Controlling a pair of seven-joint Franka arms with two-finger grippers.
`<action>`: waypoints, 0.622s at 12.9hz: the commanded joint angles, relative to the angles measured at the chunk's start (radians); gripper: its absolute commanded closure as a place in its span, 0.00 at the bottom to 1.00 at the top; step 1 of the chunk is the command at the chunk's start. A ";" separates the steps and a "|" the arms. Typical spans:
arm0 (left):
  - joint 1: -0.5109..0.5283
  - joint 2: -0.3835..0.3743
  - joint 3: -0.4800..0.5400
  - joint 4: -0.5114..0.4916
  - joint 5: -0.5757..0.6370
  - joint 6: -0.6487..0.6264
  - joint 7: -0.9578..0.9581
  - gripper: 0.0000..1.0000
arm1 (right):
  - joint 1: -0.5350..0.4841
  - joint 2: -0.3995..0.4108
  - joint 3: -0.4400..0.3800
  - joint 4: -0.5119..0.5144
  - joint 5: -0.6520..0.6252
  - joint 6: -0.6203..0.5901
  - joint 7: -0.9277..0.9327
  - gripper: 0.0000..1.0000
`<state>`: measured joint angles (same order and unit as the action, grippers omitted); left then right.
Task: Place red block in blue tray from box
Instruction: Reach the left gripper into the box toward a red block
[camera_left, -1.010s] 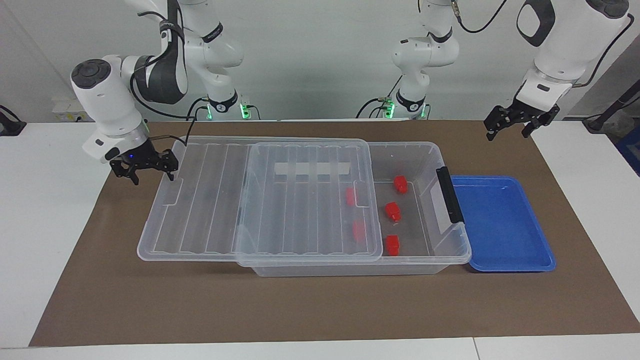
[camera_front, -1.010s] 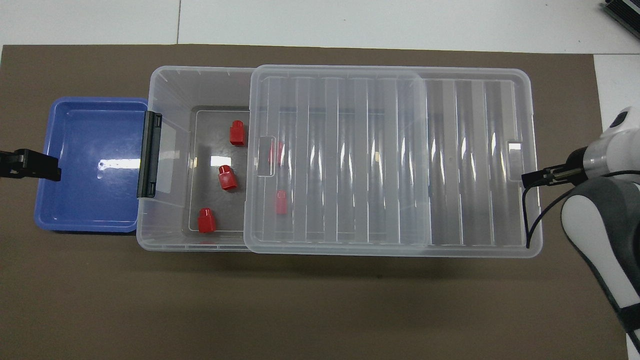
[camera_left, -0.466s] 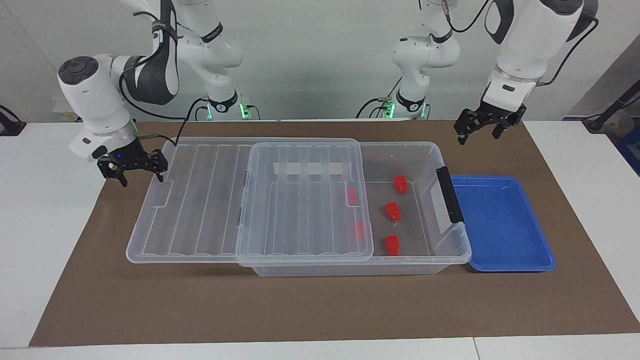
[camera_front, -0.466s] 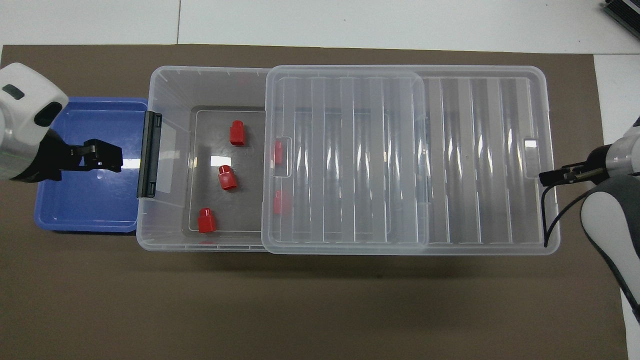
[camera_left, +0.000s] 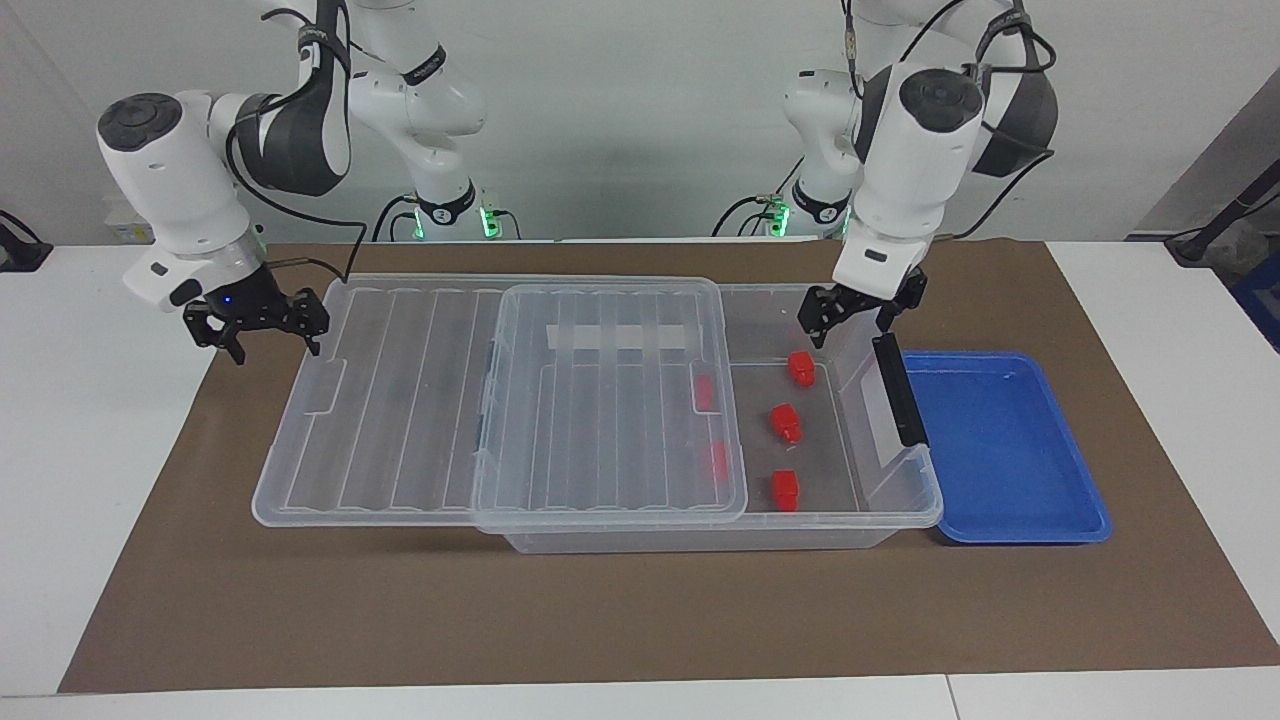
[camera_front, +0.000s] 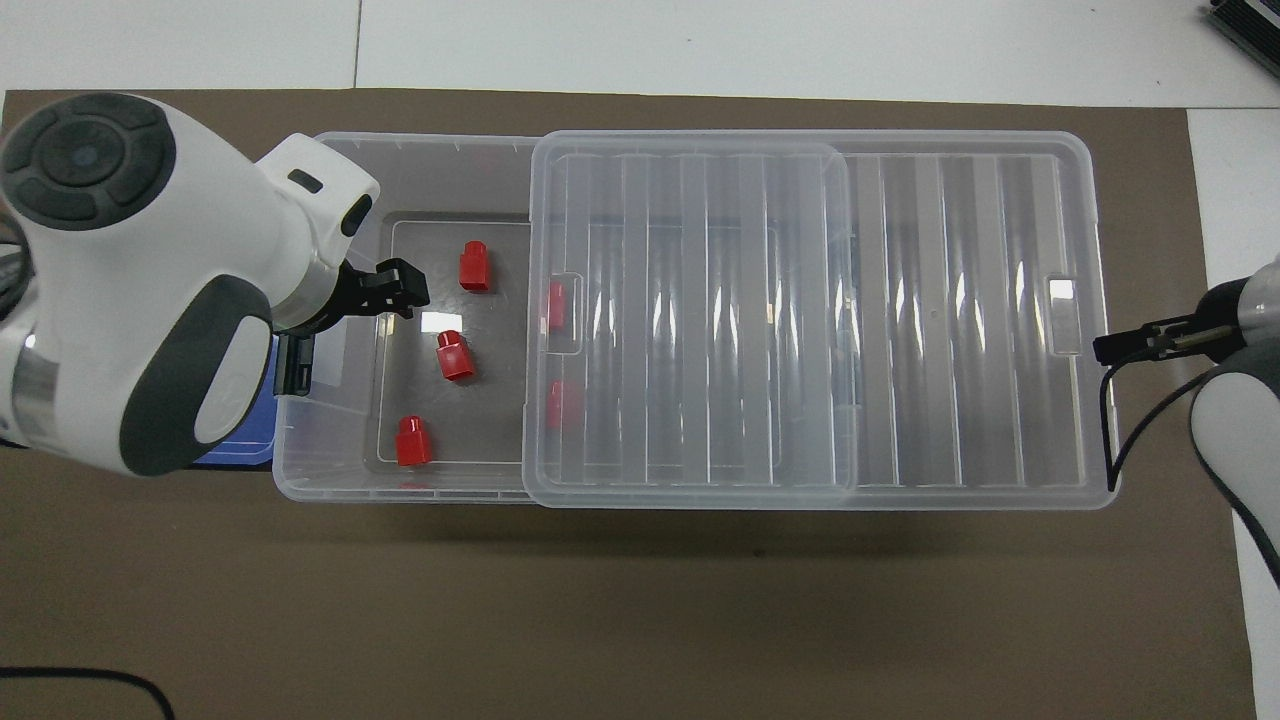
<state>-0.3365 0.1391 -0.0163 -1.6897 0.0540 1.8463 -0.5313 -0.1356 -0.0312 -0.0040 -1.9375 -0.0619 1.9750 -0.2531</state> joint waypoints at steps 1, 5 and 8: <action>-0.018 0.022 0.015 -0.066 0.013 0.117 -0.050 0.00 | 0.025 -0.019 0.012 0.073 -0.010 -0.108 0.141 0.00; -0.025 0.042 0.015 -0.249 0.013 0.348 -0.152 0.00 | 0.050 -0.015 0.048 0.150 0.002 -0.175 0.309 0.00; -0.055 0.095 0.018 -0.298 0.013 0.424 -0.216 0.00 | 0.051 0.020 0.111 0.256 0.004 -0.251 0.473 0.00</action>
<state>-0.3632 0.2195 -0.0161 -1.9479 0.0540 2.2167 -0.7039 -0.0759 -0.0501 0.0618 -1.7637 -0.0614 1.7746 0.1319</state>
